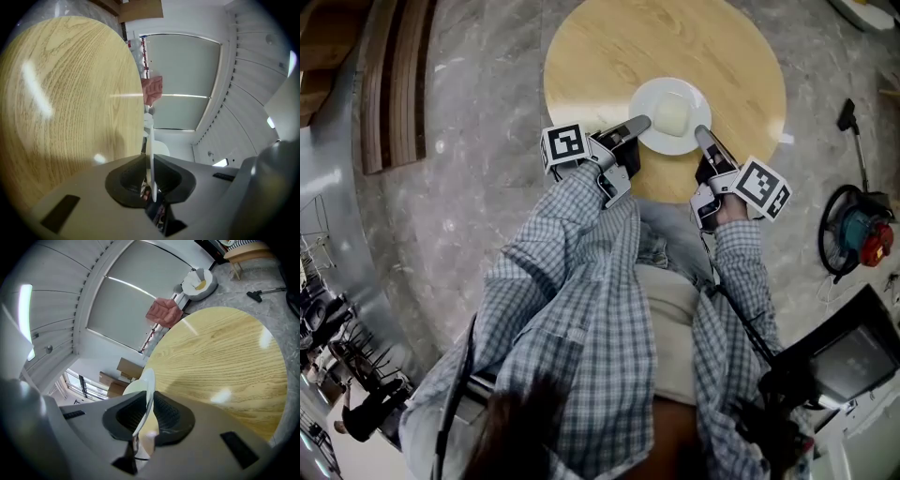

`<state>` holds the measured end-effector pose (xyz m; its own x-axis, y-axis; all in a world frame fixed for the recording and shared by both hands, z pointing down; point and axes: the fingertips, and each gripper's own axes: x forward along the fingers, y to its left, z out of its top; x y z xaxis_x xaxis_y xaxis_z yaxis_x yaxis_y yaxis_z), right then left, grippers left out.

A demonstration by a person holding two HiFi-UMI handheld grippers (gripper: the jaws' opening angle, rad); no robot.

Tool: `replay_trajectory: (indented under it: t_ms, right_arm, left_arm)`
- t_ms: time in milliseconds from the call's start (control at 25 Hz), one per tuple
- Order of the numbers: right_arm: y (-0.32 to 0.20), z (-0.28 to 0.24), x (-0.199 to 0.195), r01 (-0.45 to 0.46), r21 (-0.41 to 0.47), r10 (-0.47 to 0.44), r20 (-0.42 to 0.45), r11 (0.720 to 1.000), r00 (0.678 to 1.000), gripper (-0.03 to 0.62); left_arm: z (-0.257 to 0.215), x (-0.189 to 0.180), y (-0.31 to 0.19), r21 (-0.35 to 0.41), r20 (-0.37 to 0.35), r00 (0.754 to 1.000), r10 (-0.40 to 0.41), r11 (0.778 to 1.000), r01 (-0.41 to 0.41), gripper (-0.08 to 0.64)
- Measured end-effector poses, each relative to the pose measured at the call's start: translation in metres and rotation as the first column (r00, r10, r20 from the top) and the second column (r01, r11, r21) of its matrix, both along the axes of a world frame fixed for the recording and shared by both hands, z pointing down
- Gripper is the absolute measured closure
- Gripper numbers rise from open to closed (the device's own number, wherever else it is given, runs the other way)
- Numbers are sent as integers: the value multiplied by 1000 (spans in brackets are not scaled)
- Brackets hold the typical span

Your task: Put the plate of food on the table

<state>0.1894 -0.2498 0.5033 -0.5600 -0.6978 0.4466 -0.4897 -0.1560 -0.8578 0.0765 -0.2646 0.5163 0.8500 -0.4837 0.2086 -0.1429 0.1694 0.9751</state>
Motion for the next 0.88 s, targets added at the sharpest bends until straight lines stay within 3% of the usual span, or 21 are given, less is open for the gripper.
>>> replay_trajectory:
  t_ms: [520, 880]
  right_arm:
    - [-11, 55, 10, 15, -87, -17, -21, 996, 1000, 538]
    - [-11, 78, 13, 10, -109, -13, -24, 994, 1000, 538]
  left_arm:
    - [51, 10, -9, -98, 64, 998, 0, 995, 6, 525]
    - [71, 13, -10, -108, 128, 992, 9, 994, 5, 527]
